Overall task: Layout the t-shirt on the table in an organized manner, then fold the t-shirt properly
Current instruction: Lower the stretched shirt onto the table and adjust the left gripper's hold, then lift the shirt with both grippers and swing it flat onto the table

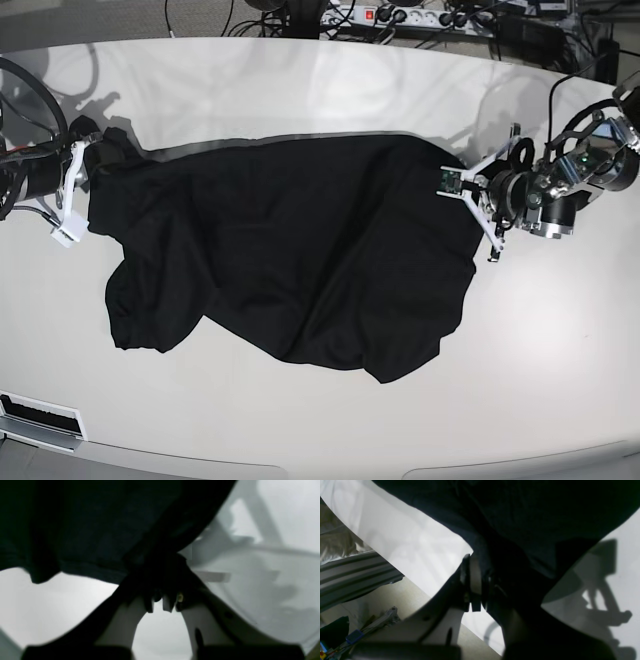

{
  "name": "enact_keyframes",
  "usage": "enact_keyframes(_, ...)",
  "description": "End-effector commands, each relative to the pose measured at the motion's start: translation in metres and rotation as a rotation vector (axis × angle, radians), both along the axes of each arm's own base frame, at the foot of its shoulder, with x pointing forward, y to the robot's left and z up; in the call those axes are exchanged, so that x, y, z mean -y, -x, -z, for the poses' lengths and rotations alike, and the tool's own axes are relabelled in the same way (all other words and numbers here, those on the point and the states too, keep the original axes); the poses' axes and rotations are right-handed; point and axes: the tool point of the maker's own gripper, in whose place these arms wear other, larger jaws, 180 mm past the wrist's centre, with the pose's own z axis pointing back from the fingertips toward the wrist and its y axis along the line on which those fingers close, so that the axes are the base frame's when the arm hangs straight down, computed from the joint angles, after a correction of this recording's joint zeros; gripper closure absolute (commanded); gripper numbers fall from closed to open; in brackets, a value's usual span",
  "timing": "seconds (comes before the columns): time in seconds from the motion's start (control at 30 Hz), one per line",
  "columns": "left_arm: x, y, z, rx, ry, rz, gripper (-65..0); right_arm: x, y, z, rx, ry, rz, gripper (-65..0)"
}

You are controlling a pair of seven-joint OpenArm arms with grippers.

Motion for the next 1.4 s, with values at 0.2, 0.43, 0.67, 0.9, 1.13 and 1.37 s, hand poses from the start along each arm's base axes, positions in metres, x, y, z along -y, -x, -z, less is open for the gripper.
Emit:
enact_keyframes(0.2,0.004,0.002,-0.013,0.015,-0.060,-0.004,0.0,0.006,-0.019,-0.017,0.070,0.002,0.003,0.0)
enact_keyframes(0.43,0.015,-0.007,-0.054,0.126,-0.012,0.059,0.0,0.000,-0.038,-0.042,0.219,0.129,-0.117,0.0)
enact_keyframes(0.67,-0.007,-0.031,-0.098,0.271,-0.018,0.036,0.0,-0.011,-0.056,-0.079,0.413,0.302,-0.258,0.0)
enact_keyframes(0.9,-0.020,0.032,-0.096,-0.048,0.038,0.034,0.0,-0.021,-0.019,-0.068,0.371,0.320,-0.336,0.0)
enact_keyframes(1.13,-0.034,0.045,-0.100,-0.114,0.058,-0.040,0.0,-0.018,0.047,-0.034,0.156,0.295,-0.373,0.0)
enact_keyframes(1.37,-0.024,-0.166,-0.295,0.904,0.089,-0.052,0.0,0.044,-0.117,-0.166,0.746,0.715,-0.097,0.0)
